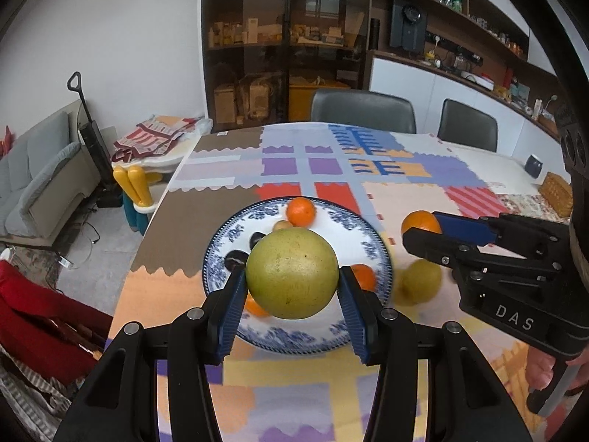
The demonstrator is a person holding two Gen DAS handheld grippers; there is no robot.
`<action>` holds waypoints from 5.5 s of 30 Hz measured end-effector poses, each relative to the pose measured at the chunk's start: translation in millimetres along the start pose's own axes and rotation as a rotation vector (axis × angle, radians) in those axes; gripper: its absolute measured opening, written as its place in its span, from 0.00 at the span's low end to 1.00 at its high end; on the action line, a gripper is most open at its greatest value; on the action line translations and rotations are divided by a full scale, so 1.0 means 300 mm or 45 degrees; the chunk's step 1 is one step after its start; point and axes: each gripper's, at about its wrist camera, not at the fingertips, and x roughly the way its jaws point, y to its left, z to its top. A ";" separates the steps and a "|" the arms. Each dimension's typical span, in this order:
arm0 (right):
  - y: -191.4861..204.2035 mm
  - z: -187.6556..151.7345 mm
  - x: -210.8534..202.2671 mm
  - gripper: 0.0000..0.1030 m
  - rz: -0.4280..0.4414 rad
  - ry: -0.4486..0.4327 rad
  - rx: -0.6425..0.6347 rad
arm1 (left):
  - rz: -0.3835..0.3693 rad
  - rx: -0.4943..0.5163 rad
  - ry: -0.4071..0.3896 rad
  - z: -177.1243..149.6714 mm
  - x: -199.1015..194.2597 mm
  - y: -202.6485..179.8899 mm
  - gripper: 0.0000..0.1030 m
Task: Organize fruits
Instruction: 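Lift and carry the pomelo and the orange over the plate with both tools, then lower both fruits onto the plate and open both tools, then withdraw both open tools toward the last loose fruits, then grasp the yellow pomelo with the left tool while the right grasps the brown round fruit, then carry the pomelo and the brown fruit over the plate with both tools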
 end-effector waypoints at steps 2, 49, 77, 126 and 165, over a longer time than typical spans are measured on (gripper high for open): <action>-0.009 0.018 0.042 0.31 -0.014 0.026 -0.012 | 0.000 0.008 0.018 0.013 0.037 0.012 0.47; -0.104 -0.036 -0.217 0.62 -0.158 -0.085 0.017 | 0.018 0.207 -0.110 0.004 -0.136 -0.197 0.84; -0.252 -0.234 -0.270 0.62 -0.256 -0.058 0.029 | -0.115 0.412 -0.226 -0.111 -0.050 -0.404 0.86; -0.426 -0.295 0.091 0.30 -0.136 0.185 0.167 | -0.217 0.554 0.123 -0.079 0.327 -0.497 0.47; -0.100 -0.243 -0.253 0.30 -0.051 -0.027 0.116 | -0.095 0.154 -0.066 -0.172 -0.178 -0.242 0.47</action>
